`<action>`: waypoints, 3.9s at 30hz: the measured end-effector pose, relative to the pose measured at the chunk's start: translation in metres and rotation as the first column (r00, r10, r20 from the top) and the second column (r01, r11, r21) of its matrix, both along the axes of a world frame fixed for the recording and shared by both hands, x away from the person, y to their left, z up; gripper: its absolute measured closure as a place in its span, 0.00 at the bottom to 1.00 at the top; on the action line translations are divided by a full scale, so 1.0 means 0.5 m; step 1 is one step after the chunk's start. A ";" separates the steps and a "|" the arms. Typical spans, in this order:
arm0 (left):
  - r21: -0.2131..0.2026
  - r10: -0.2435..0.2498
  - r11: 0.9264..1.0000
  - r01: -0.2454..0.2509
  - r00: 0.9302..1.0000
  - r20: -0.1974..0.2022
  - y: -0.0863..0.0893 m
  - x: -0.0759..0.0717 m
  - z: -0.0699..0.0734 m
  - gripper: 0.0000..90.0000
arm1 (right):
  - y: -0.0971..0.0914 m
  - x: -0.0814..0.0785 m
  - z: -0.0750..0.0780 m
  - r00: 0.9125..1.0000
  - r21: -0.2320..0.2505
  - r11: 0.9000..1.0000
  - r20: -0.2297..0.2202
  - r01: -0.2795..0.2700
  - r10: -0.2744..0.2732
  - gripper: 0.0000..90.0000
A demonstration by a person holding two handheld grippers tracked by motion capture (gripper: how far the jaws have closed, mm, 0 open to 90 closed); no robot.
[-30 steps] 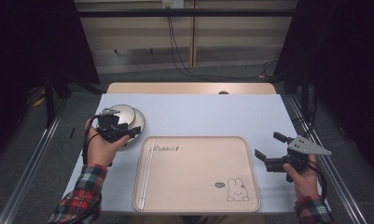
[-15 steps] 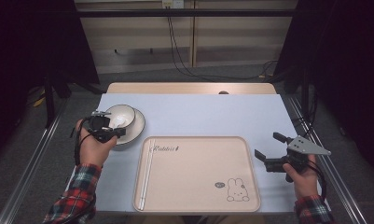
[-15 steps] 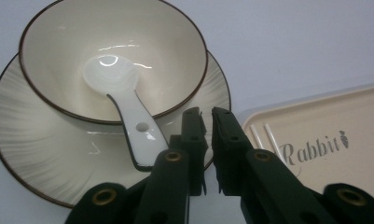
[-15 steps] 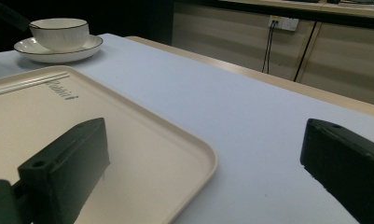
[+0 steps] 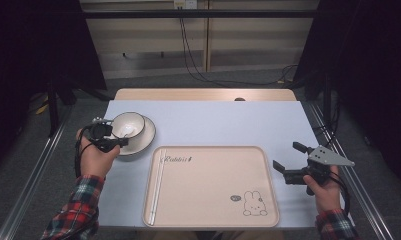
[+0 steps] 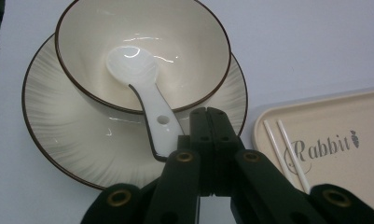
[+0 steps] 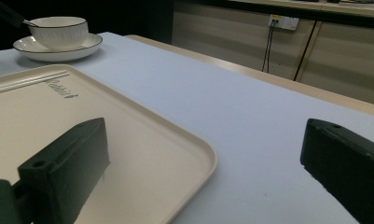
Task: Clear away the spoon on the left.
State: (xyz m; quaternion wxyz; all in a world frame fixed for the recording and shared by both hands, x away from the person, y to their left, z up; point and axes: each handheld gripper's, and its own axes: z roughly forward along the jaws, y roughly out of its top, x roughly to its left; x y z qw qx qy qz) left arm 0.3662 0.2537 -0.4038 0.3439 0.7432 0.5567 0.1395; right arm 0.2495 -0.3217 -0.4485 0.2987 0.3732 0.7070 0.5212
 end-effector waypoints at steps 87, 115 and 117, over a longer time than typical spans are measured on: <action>-0.012 0.207 0.978 -0.207 0.977 0.053 0.107 0.047 -0.015 0.98 | 0.006 0.001 -0.005 1.000 -0.019 1.000 -0.015 -0.010 0.009 0.01; -0.157 0.368 0.923 -0.353 0.926 0.085 0.096 0.092 -0.046 0.56 | 0.010 0.003 -0.009 1.000 -0.030 0.999 -0.018 -0.022 0.021 0.01; -0.168 0.381 0.916 -0.364 0.921 0.082 0.092 0.096 -0.049 0.56 | 0.010 0.003 -0.009 1.000 -0.030 0.999 -0.019 -0.021 0.021 0.01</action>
